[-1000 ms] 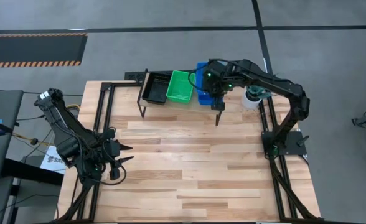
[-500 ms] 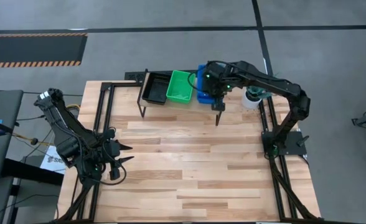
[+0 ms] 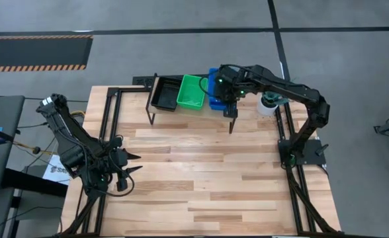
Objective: Stack baskets on shelf by color
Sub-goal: Stack the blue bin on the blue bin on the shelf
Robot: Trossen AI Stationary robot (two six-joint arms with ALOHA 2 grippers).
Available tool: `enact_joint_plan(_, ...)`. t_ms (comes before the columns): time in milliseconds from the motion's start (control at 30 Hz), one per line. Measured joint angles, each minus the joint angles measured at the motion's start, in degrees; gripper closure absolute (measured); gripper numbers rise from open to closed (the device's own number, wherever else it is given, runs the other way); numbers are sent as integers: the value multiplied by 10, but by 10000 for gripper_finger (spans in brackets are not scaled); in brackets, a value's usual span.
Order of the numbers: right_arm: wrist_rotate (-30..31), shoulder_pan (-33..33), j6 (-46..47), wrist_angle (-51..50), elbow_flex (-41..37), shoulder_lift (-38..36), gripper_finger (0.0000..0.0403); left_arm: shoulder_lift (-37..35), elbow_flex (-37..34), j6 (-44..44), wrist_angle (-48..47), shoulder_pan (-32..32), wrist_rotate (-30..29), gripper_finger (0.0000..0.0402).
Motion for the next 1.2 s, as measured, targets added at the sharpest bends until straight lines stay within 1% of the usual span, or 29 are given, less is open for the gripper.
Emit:
enact_joint_plan(667, -1, -1, 29, 4, 0, 1, 381, 0, 0, 5, -1, 0, 3, 248)
enact_joint_plan(833, -1, -4, 44, 0, 0, 1, 373, 0, 0, 13, 0, 0, 3, 248)
enact_joint_plan(1033, 0, -21, 68, -30, 0, 1, 361, 0, 0, 15, 0, 0, 0, 248)
enact_joint_plan(1200, 0, -31, 70, -23, 0, 1, 344, 0, 0, 15, 0, 0, -1, 248)
